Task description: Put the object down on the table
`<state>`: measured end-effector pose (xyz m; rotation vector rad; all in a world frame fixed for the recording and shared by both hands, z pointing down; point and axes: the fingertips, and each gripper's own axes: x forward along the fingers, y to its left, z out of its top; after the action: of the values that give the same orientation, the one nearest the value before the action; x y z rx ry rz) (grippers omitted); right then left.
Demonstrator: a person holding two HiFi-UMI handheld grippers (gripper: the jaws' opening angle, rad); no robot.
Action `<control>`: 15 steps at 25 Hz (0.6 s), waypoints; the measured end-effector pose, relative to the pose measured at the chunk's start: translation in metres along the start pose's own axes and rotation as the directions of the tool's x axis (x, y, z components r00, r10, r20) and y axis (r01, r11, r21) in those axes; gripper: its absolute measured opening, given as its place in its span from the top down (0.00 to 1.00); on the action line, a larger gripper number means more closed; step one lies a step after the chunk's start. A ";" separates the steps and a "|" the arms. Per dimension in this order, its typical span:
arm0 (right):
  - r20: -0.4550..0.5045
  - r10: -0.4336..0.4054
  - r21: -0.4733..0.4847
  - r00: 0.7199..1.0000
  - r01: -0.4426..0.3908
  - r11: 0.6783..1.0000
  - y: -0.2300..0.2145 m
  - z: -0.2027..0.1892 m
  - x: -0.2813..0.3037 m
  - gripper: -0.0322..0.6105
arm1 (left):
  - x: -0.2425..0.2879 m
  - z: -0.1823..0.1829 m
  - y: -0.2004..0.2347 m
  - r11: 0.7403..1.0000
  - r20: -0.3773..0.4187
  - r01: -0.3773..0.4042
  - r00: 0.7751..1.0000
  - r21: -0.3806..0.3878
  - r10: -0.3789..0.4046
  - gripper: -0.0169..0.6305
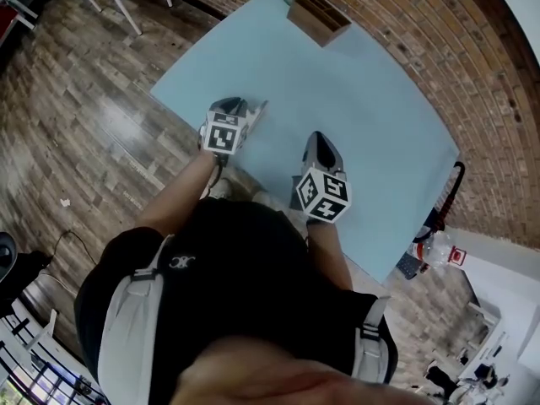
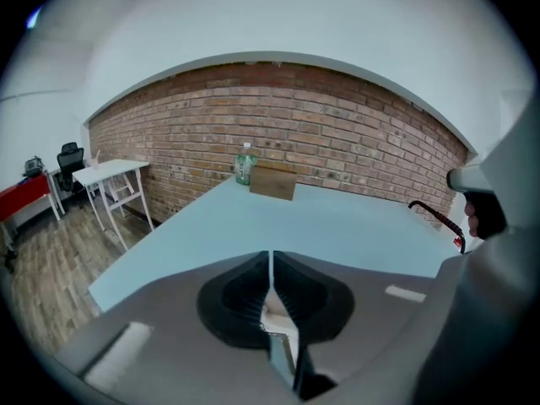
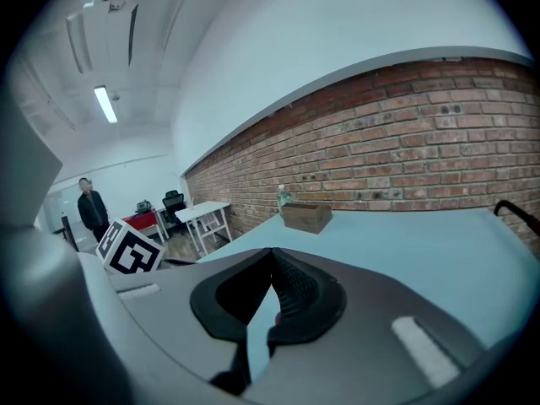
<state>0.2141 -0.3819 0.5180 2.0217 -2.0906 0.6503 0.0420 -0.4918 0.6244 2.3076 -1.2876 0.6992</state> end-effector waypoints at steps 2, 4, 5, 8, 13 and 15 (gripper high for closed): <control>0.014 0.006 0.003 1.000 -0.006 1.000 0.002 0.004 0.002 0.93 | -0.007 0.011 0.001 0.999 0.029 -0.020 0.999 0.025 0.019 0.97; 0.020 0.001 -0.001 1.000 -0.001 1.000 0.002 0.006 0.003 0.93 | -0.014 0.017 0.001 0.999 0.039 -0.025 0.999 0.028 0.024 0.97; 0.024 -0.004 -0.004 1.000 0.004 1.000 0.001 0.007 0.003 0.93 | -0.017 0.020 0.001 0.999 0.043 -0.026 0.999 0.025 0.025 0.97; 0.044 -0.016 -0.028 0.999 0.018 0.999 0.000 0.012 0.004 0.93 | -0.027 0.032 0.000 0.999 0.068 -0.027 0.997 0.021 0.025 0.97; 0.079 -0.026 -0.067 0.997 0.031 0.997 0.003 0.020 0.005 0.93 | -0.043 0.048 -0.010 0.999 0.087 -0.011 0.996 0.052 0.007 0.97; 0.086 -0.024 -0.067 0.996 0.029 0.997 0.004 0.021 0.005 0.93 | -0.050 0.054 -0.018 0.998 0.100 0.001 0.995 0.066 -0.008 0.97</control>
<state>0.2135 -0.3955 0.5007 2.0704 -2.0977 0.4892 0.0476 -0.4807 0.5496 2.4253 -1.3211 0.6407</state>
